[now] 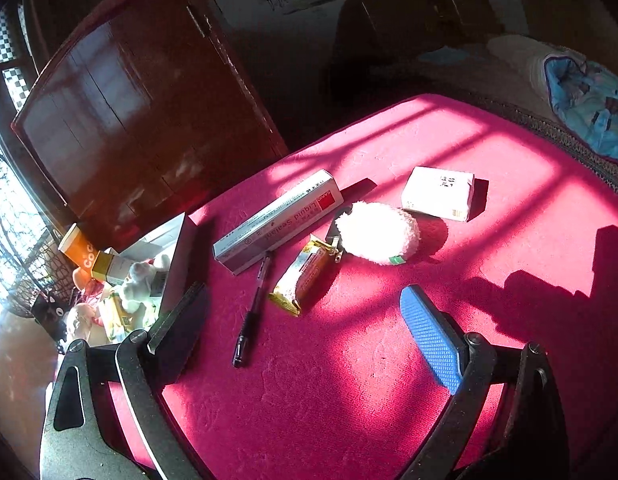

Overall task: Organize objects
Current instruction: 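Move both tools back toward the pen, tube box and white box, then grasp the long white box with the left tool while the right tool grasps the white paper packet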

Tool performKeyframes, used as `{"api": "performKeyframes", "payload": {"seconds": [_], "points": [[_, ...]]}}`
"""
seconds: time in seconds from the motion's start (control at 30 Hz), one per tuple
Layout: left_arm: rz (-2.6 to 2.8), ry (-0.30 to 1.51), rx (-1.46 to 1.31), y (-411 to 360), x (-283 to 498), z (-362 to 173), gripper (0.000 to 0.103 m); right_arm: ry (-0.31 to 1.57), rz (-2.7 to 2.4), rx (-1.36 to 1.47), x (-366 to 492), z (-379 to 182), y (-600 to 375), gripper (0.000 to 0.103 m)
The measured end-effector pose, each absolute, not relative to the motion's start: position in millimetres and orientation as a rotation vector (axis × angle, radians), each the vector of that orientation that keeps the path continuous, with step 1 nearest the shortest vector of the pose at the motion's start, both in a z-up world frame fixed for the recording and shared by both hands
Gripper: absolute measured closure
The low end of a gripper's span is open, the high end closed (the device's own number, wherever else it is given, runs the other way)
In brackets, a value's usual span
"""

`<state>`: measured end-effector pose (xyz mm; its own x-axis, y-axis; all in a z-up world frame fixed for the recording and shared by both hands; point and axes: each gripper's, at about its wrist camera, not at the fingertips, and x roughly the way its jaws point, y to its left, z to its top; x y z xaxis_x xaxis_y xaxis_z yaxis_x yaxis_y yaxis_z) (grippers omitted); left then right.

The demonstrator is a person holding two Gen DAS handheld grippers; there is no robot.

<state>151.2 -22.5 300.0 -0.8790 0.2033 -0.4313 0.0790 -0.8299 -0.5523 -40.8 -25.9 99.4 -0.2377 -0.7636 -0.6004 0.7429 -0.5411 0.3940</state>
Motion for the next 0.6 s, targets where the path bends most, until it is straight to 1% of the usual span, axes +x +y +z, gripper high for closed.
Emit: {"api": "performKeyframes", "payload": {"seconds": [0.07, 0.13, 0.27, 0.37, 0.47, 0.6], "points": [[2.91, -0.907, -0.735, -42.4, 150.9, 291.7, 0.0, -0.043, -1.936, 0.946, -45.6, 100.5, -21.9, 0.007], [3.034, -0.856, -0.753, -67.7, 145.5, 278.3, 0.0, -0.055, -1.955, 0.936, -52.3, 101.7, -16.8, 0.007], [3.244, -0.674, -1.02, -129.9, 119.0, 223.8, 0.0, -0.021, -2.03, 0.928, -74.8, 99.7, -14.0, 0.007], [3.188, -0.678, -1.256, -171.4, 95.0, 166.6, 0.0, 0.011, -2.071, 0.926, -97.8, 96.2, -15.2, 0.007], [3.139, -0.693, -1.424, -202.3, 75.3, 114.8, 0.001, 0.074, -2.063, 0.914, -125.5, 92.2, -23.4, 0.007], [3.1, -0.675, -1.523, -230.7, 53.2, 74.7, 0.001, 0.194, -2.043, 0.874, -166.4, 85.9, -41.2, 0.007]]}}
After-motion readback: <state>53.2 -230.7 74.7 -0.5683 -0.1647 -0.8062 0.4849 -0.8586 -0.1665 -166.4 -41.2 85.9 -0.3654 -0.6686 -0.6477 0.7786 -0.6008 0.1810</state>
